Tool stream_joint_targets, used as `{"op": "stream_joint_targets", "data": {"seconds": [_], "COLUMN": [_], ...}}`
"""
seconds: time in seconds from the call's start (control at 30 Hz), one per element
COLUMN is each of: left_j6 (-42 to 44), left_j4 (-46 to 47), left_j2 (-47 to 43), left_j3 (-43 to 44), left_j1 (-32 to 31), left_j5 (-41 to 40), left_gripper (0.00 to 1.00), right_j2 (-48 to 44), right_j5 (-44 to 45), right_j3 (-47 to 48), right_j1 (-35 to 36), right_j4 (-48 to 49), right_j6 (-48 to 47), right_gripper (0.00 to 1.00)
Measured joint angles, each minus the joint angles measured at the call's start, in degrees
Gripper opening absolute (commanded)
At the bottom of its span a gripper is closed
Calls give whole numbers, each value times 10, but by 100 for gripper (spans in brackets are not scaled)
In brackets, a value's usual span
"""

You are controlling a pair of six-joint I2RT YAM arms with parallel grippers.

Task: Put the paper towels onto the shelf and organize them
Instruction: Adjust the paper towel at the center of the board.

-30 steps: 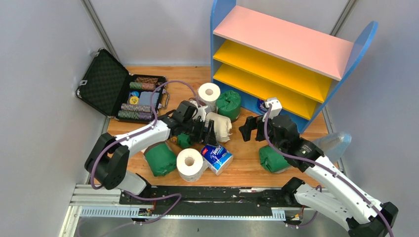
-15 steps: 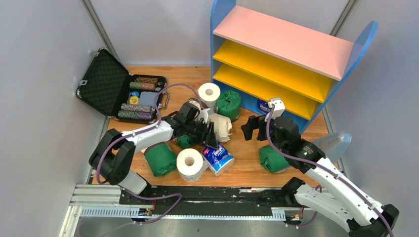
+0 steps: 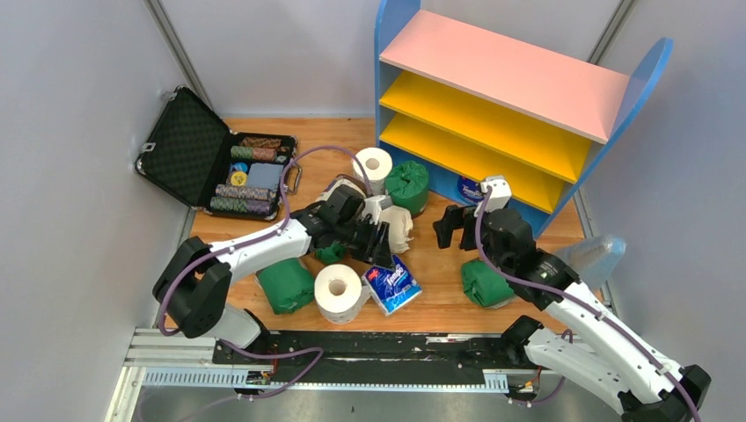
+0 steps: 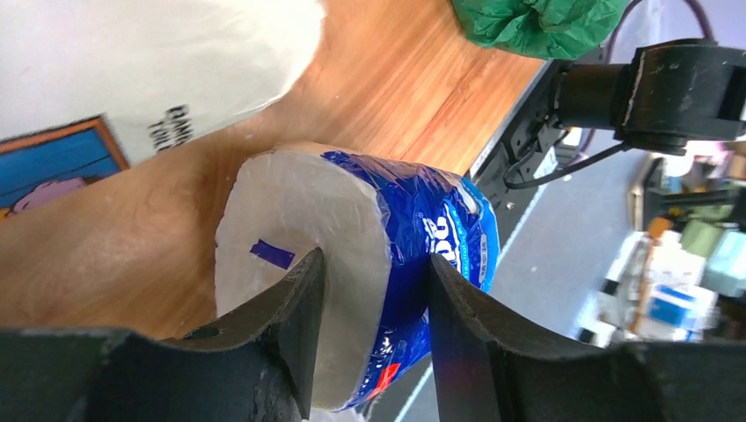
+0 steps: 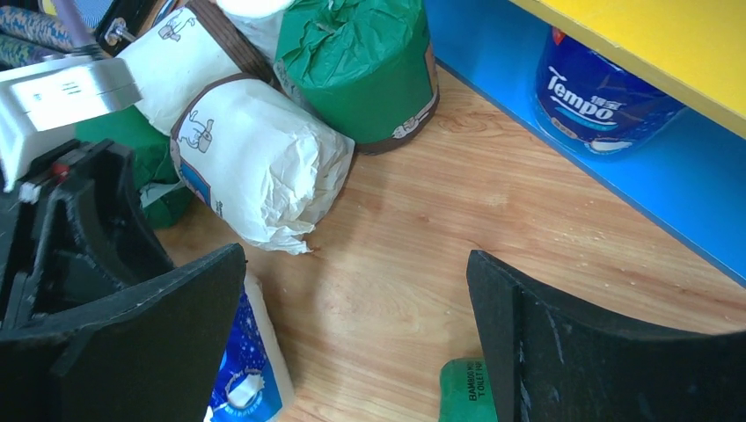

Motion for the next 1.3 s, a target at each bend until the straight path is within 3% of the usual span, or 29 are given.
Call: {"op": "stream_joint_targets", "data": {"seconds": [0.13, 0.37, 0.63, 0.73, 0.77, 1.03, 1.2, 1.3], "left_j6": [45, 142, 264, 297, 308, 351, 353, 350], "left_j4": [-37, -44, -39, -15, -12, -16, -54, -83], "left_j2": [-22, -58, -12, 0, 2, 3, -20, -42], "left_j3": [40, 86, 100, 100, 100, 101, 134, 173], "left_j1": [-46, -116, -224, -255, -264, -297, -297, -297], "left_j5": [-68, -186, -346, -386, -396, -452, -468, -495], "left_gripper": [0, 0, 1, 18, 29, 85, 99, 100], "right_j2": [-19, -84, -134, -134, -134, -126, -87, -50], "right_j5": [24, 80, 113, 116, 116, 104, 74, 47], "right_j3": [-5, -15, -22, -22, -22, -22, -4, 24], "right_j1": [0, 0, 0, 0, 0, 0, 0, 0], "right_j4": [0, -1, -1, -1, -2, -9, -34, -55], "right_j6": [7, 27, 43, 45, 45, 46, 45, 41], "right_gripper": [100, 100, 100, 100, 100, 100, 100, 100]}}
